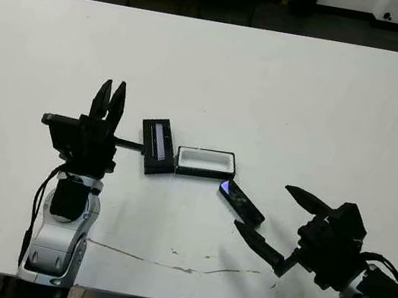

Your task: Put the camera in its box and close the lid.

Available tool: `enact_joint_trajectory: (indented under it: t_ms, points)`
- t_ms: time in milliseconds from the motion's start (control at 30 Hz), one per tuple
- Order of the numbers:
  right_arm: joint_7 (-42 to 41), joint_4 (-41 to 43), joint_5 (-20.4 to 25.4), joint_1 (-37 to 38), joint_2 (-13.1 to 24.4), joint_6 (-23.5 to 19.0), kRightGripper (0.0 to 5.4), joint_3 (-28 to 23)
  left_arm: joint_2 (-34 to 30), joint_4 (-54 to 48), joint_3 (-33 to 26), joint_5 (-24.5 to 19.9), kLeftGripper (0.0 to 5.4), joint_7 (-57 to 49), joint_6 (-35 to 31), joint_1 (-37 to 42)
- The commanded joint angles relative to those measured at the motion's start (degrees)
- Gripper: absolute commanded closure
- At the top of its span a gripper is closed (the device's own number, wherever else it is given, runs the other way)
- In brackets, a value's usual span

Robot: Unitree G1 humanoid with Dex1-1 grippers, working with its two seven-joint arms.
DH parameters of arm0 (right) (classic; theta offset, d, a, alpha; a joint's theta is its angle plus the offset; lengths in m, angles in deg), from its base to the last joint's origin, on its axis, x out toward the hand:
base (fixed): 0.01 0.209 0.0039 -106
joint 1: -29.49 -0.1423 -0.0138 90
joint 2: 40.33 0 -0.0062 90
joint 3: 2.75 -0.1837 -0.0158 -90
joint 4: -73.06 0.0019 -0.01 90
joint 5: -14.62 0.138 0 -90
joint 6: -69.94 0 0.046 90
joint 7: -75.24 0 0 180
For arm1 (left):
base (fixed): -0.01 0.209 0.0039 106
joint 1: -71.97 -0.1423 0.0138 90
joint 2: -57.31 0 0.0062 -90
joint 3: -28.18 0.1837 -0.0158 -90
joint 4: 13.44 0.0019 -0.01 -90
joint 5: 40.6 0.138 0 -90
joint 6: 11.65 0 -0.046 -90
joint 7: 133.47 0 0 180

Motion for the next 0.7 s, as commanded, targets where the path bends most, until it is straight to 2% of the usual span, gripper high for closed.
enact_joint_trajectory:
  t_ms: [33, 233, 533, 700]
  points:
    - [1.0, -2.2, -1.1, 0.1, -0.8, 0.9, 0.01, 1.2, -0.6, 0.8, -0.3, -0.2, 5.40, 0.2, -0.7, -0.2]
    - [2.0, -3.8, -1.9, 0.4, -1.8, 1.8, 0.01, 2.5, -0.7, 0.5, -0.3, -0.1, 5.40, 0.4, -0.6, -0.5]
    - [3.9, -4.1, -1.7, 1.0, -2.6, -1.1, 0.01, 4.4, -0.4, 0.0, -0.4, -0.3, 5.40, 0.1, -0.9, -1.2]
    - [4.9, -6.0, -2.5, 1.4, -3.5, -0.8, 0.10, 5.6, -0.7, -0.2, -0.5, 0.0, 5.40, 0.1, -1.1, -1.4]
